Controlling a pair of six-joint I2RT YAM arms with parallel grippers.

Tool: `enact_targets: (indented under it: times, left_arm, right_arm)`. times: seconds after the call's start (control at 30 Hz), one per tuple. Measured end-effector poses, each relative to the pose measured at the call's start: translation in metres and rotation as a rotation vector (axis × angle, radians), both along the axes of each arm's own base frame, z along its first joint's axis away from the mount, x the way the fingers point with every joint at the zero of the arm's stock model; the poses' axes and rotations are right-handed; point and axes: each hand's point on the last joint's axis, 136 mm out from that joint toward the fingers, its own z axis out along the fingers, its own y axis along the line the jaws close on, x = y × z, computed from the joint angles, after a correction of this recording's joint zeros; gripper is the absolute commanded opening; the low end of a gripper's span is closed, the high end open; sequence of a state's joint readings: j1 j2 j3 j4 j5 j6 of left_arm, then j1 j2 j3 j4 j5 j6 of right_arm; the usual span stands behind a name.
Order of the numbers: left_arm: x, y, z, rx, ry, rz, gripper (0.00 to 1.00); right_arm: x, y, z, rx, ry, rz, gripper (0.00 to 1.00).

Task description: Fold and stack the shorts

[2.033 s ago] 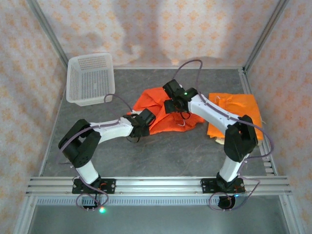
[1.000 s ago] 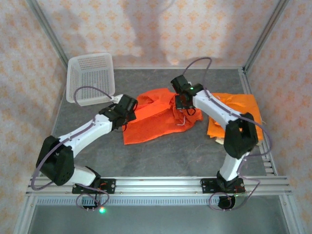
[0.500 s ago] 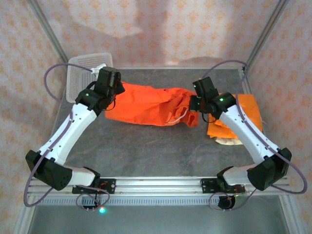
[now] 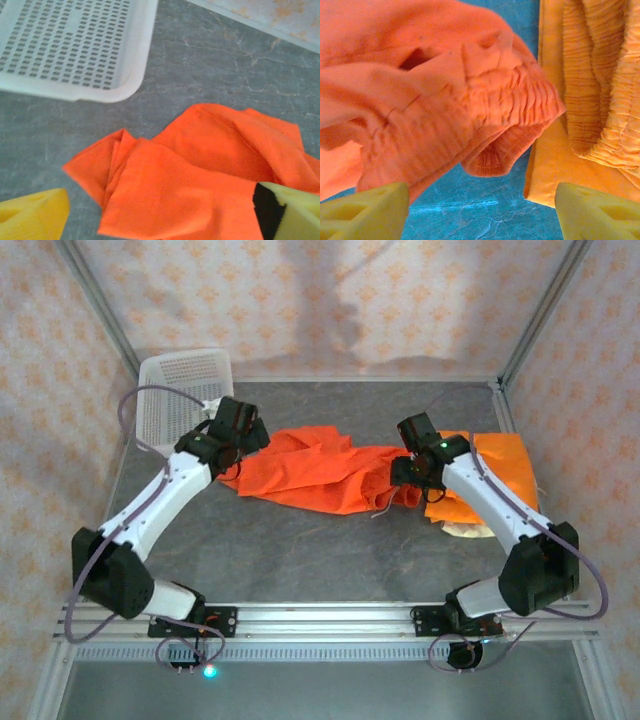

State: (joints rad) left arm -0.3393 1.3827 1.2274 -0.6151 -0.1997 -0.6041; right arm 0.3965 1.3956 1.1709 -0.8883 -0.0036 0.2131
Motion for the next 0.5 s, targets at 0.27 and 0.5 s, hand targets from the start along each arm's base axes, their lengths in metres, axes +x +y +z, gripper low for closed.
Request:
enact_targets:
  times: [0.27,0.5]
  left_arm:
    - [-0.045,0.035,-0.012,-0.054,-0.043,0.114,1.00]
    - [-0.073,0.061,-0.101,-0.108,0.145,0.232,0.94]
  right_arm:
    - [-0.020,0.053,0.011,-0.013,-0.061,0.228,0.80]
    - [-0.037,0.078,-0.017,-0.059,-0.022,0.339,0.82]
